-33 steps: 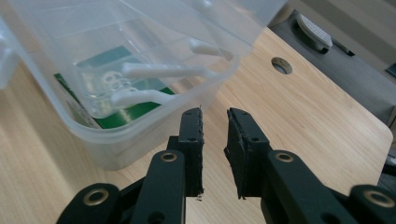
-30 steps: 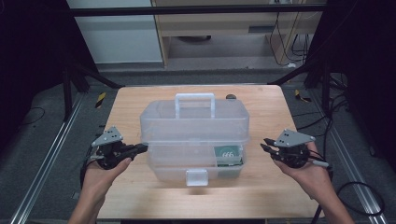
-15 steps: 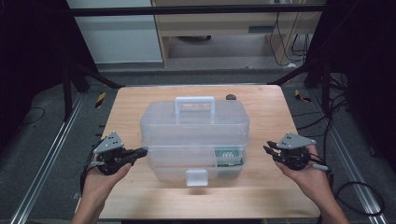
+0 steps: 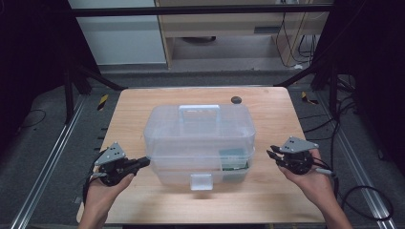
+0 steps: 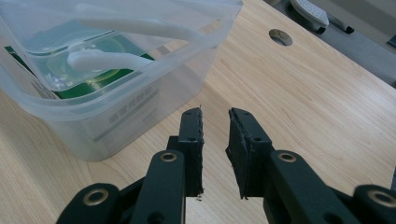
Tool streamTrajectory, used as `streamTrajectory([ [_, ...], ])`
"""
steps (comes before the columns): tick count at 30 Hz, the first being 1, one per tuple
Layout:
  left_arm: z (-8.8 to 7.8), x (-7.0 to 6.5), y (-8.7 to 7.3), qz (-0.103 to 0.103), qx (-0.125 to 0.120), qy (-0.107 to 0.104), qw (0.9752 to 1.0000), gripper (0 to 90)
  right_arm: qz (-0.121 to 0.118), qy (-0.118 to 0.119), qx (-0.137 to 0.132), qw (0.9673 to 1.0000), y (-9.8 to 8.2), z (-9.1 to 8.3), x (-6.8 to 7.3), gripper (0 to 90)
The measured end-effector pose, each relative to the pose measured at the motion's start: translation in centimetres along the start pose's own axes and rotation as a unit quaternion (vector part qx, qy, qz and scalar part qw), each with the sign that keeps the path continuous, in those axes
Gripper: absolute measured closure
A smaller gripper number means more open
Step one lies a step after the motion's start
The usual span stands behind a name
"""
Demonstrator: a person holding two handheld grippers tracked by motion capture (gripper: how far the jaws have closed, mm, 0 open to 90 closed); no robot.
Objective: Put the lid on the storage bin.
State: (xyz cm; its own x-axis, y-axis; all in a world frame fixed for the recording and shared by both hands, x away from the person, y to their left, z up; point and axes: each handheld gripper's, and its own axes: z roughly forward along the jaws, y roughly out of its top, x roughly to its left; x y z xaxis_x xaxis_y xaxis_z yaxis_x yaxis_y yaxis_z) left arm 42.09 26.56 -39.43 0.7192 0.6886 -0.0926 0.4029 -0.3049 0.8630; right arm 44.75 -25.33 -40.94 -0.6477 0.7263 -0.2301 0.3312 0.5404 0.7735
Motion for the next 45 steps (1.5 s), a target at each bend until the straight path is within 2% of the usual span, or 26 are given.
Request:
streamTrajectory([
  [3, 0.2, 0.1, -0.9, -0.007, 0.005, -0.001, 1.0000, 89.6, 0.000, 0.001, 0.000, 1.0000, -0.1, 0.0, 0.0, 74.5],
  [9, 0.3, 0.0, -1.3, -0.002, 0.020, 0.004, 0.9998, 89.3, -0.001, 0.000, 0.002, 1.0000, -0.2, 0.0, -0.1, 74.4],
  [12, 0.0, -0.1, -1.8, 0.017, 0.055, 0.026, 0.9980, 86.8, 0.001, 0.001, 0.005, 1.0000, -0.3, 0.1, 0.1, 73.8],
  [15, -0.5, 0.0, -2.3, 0.005, 0.045, 0.022, 0.9987, 86.9, 0.001, 0.001, 0.005, 1.0000, -0.4, 0.1, 0.1, 73.8],
  [17, -1.3, 0.2, -2.5, 0.014, 0.049, 0.042, 0.9978, 86.2, 0.004, -0.003, 0.005, 1.0000, -0.4, 0.2, 0.0, 73.8],
  [19, -1.5, 0.4, -2.5, 0.015, 0.051, 0.047, 0.9975, 84.4, 0.007, -0.007, 0.007, 0.9999, -0.4, 0.2, 0.0, 73.5],
  [21, -1.7, 1.4, -2.7, 0.017, 0.060, 0.067, 0.9958, 83.9, 0.009, -0.010, 0.008, 0.9999, -0.4, 0.4, -0.1, 73.7],
  [22, -1.7, 1.4, -2.7, 0.017, 0.060, 0.067, 0.9958, 82.6, 0.009, -0.010, 0.008, 0.9999, -0.4, 0.4, -0.1, 73.7],
  [24, -1.3, 2.6, -2.8, 0.023, 0.063, 0.091, 0.9936, 78.2, 0.014, -0.019, 0.013, 0.9996, -0.3, 0.7, -0.1, 74.2],
  [25, -1.3, 2.6, -2.8, 0.023, 0.063, 0.091, 0.9936, 73.9, 0.014, -0.019, 0.013, 0.9996, -0.3, 0.7, -0.1, 74.2],
  [26, -1.1, 3.0, -2.8, 0.024, 0.062, 0.100, 0.9928, 73.9, 0.017, -0.026, 0.016, 0.9994, -0.2, 0.9, -0.3, 74.0],
  [27, -0.9, 3.5, -2.8, 0.023, 0.058, 0.107, 0.9923, 67.6, 0.024, -0.030, 0.015, 0.9992, -0.2, 1.1, -0.5, 73.2],
  [28, -0.4, 4.7, -2.8, 0.011, 0.053, 0.120, 0.9913, 56.1, 0.039, -0.038, 0.016, 0.9984, 0.0, 1.6, -1.0, 68.5],
  [29, -0.4, 4.7, -2.8, 0.011, 0.053, 0.120, 0.9913, 52.6, 0.039, -0.038, 0.016, 0.9984, 0.0, 1.6, -1.0, 68.5],
  [30, -0.1, 5.2, -2.8, 0.009, 0.051, 0.123, 0.9910, 49.1, 0.057, -0.043, 0.013, 0.9974, 0.1, 2.3, -1.5, 64.6],
  [31, 0.2, 5.7, -2.8, 0.010, 0.053, 0.126, 0.9906, 49.1, 0.057, -0.043, 0.013, 0.9974, 0.1, 2.3, -1.5, 64.6],
  [32, 0.5, 6.2, -2.8, 0.012, 0.058, 0.128, 0.9900, 42.2, 0.069, -0.049, 0.015, 0.9963, 0.2, 2.9, -1.9, 61.2],
  [33, 1.2, 7.1, -2.7, 0.009, 0.064, 0.135, 0.9888, 38.4, 0.073, -0.053, 0.016, 0.9958, 0.2, 3.4, -2.3, 59.4],
  [35, 1.8, 8.2, -2.6, 0.006, 0.070, 0.139, 0.9878, 33.2, 0.084, -0.062, 0.020, 0.9943, 0.2, 4.2, -3.0, 56.2],
  [36, 2.1, 8.5, -2.5, 0.004, 0.071, 0.140, 0.9877, 29.5, 0.092, -0.068, 0.023, 0.9931, 0.2, 4.6, -3.3, 52.5],
  [37, 2.1, 8.5, -2.5, 0.004, 0.071, 0.140, 0.9877, 26.4, 0.092, -0.068, 0.023, 0.9931, 0.2, 4.6, -3.3, 52.5],
  [38, 2.7, 9.4, -2.5, -0.006, 0.075, 0.136, 0.9878, 22.3, 0.109, -0.082, 0.026, 0.9903, 0.0, 5.4, -3.9, 43.1],
  [40, 3.5, 10.1, -2.6, -0.018, 0.087, 0.137, 0.9865, 13.9, 0.113, -0.092, 0.036, 0.9887, -0.1, 6.1, -4.3, 35.4],
  [45, 5.0, 11.5, -3.0, -0.029, 0.102, 0.144, 0.9839, 9.1, 0.146, -0.106, 0.042, 0.9828, -0.8, 8.2, -5.3, 23.9],
])
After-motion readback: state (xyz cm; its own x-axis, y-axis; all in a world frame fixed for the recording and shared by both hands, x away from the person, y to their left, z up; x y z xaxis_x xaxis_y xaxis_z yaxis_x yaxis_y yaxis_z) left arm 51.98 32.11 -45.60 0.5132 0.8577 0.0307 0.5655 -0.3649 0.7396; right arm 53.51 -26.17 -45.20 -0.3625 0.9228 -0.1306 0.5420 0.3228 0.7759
